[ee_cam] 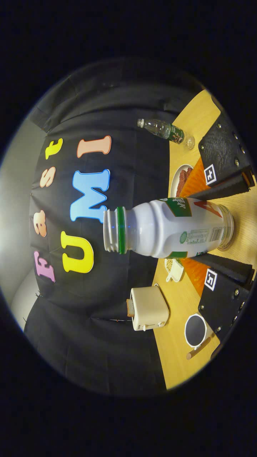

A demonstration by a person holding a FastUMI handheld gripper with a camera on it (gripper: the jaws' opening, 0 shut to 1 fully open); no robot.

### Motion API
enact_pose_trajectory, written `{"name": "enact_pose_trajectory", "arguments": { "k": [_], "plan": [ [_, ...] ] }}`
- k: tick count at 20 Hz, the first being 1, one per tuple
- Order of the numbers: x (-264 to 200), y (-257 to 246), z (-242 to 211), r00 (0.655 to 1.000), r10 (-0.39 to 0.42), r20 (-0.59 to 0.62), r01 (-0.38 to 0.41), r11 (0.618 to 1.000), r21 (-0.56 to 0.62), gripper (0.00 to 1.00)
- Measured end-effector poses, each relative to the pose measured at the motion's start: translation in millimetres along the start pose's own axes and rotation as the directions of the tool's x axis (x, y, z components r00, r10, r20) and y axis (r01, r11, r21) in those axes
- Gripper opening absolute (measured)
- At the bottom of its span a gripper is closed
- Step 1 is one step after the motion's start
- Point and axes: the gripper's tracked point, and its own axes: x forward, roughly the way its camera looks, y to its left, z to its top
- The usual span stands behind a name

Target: Take the bottle from table, then pour the juice into the cup, finally place the bottle on the coaster

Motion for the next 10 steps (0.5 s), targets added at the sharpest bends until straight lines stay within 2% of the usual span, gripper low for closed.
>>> {"name": "enact_pose_trajectory", "arguments": {
  "k": [10],
  "plan": [
    [31,-1,-30,1.0,0.005,-0.03,-0.004,0.999,0.043,0.71]
  ]
}}
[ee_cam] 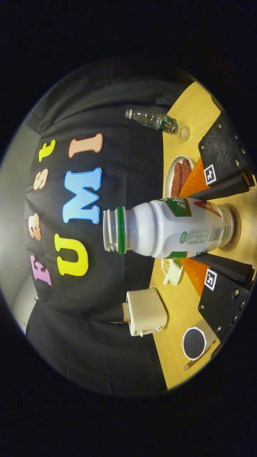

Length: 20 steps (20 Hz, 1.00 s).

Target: Take the bottle from table, then pour the juice into the cup, finally place the bottle on the coaster

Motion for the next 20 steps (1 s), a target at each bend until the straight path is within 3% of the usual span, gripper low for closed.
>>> {"name": "enact_pose_trajectory", "arguments": {
  "k": [6,20],
  "plan": [
    [8,-2,-12,1.0,0.004,-0.001,-0.004,0.999,0.048,0.71],
    [16,1,-30,1.0,-0.004,-0.019,0.004,1.0,0.024,0.71]
  ]
}}
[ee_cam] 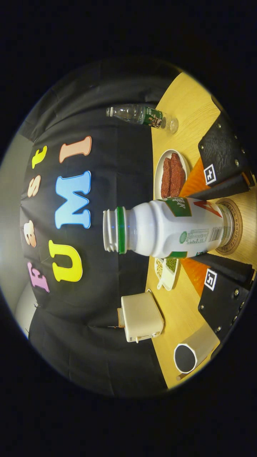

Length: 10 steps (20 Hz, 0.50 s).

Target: Take the bottle from table, then pour the juice into the cup, finally place the bottle on the coaster

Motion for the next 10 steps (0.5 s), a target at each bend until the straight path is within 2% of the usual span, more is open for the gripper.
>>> {"name": "enact_pose_trajectory", "arguments": {
  "k": [2,3,5,10],
  "plan": [
    [-1,-3,0,1.0,-0.013,0.002,0.013,1.0,0.006,0.77],
    [-3,-5,3,1.0,-0.022,0.006,0.022,1.0,0.01,0.89],
    [-7,-8,10,0.999,-0.04,0.023,0.039,0.999,0.017,0.95],
    [-30,-8,51,0.992,-0.067,0.107,0.066,0.998,0.01,0.95]
  ]
}}
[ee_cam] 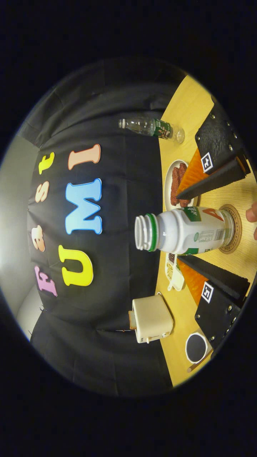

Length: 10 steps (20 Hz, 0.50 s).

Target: Take the bottle from table, then pour the juice into the cup, finally place the bottle on the coaster

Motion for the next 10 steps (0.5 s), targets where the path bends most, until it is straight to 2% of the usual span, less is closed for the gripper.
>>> {"name": "enact_pose_trajectory", "arguments": {
  "k": [3,10],
  "plan": [
    [-16,-3,27,0.999,-0.024,0.036,0.025,0.999,-0.04,0.95],
    [-63,-3,88,0.997,-0.044,0.061,0.044,0.999,-0.002,0.95]
  ]
}}
